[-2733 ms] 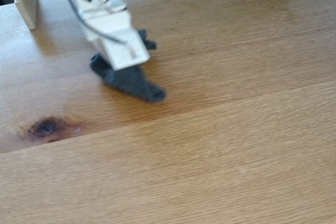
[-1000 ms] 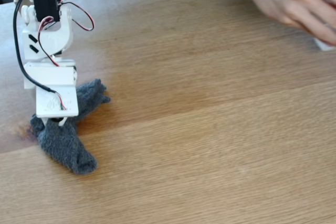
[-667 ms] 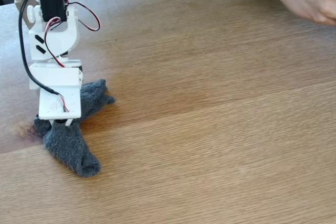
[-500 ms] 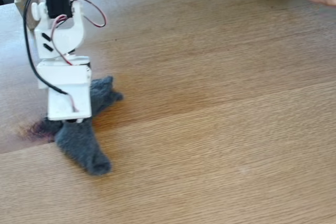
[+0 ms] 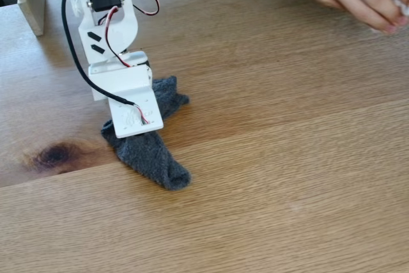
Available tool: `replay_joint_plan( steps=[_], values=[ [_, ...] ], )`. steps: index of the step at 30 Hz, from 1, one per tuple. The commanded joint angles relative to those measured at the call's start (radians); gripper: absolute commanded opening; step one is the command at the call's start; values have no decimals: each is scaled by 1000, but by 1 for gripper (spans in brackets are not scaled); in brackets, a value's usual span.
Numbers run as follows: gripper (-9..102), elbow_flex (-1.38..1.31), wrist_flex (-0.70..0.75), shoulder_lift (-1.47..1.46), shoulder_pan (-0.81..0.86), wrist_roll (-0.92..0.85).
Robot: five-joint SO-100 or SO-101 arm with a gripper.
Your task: Clean the area in front of the robot
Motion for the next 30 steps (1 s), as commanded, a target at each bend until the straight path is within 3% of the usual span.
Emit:
replay_joint_plan(
  steps=[1, 7, 14, 18, 22, 27, 30],
  values=[
    [0, -23, 94, 106, 238, -41],
    [0, -23, 454, 342, 477, -75],
    [0, -21, 917, 603, 586, -121],
    [0, 18, 1031, 727, 638, -179],
    [0, 239, 934, 854, 695, -285],
    [1, 643, 589, 982, 756, -393],
    [12, 842, 368, 1005, 776, -423]
  ],
)
